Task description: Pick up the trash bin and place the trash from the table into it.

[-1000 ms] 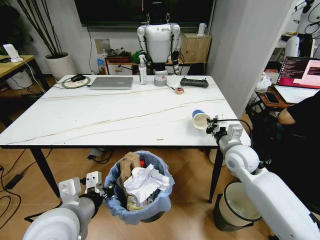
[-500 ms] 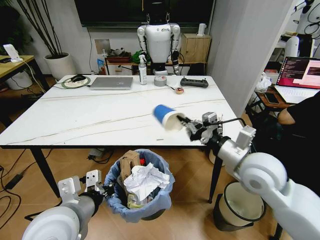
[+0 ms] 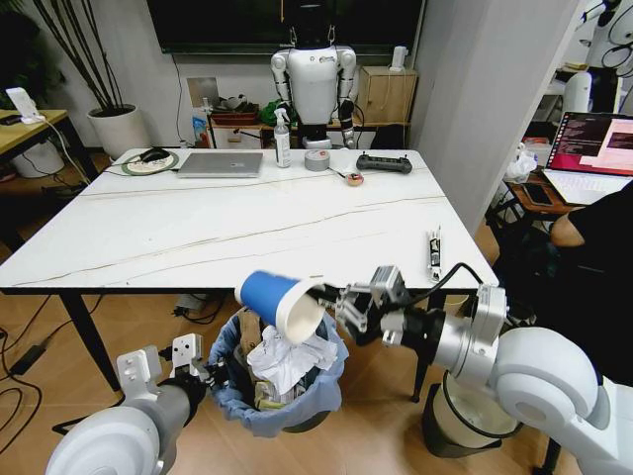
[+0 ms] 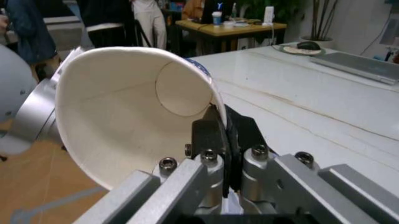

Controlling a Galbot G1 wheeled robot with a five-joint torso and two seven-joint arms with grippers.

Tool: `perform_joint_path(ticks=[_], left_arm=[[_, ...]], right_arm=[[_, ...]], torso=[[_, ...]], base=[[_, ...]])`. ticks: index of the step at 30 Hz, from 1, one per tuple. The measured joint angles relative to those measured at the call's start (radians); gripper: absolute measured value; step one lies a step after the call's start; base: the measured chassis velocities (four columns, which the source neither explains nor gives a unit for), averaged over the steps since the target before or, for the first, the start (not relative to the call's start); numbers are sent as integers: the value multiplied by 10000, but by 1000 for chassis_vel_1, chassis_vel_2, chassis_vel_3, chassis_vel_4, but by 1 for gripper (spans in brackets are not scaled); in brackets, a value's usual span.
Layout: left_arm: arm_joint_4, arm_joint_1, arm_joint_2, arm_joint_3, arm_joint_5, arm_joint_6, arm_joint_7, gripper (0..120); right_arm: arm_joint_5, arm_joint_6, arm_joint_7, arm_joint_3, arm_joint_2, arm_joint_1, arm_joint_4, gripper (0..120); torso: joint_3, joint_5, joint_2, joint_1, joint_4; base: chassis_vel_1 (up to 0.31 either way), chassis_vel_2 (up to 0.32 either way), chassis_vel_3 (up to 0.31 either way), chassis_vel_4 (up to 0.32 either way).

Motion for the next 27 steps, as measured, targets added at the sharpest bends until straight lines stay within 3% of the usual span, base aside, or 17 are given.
perform_joint_path(ticks=[9,27], left_arm=[[0,-48,10,108,35,0,-5,0],[0,-178,116,115,9,1,-6,0]], right_arm=[[-1055,-587,5,-241,-45,-103,-155,0],[-3085,-530,-384,-1150,-158,-223,-270,0]], torso=[[0,1,-2,2,0],[0,0,-2,1,0]], base=[[0,0,0,0],[0,0,0,0]])
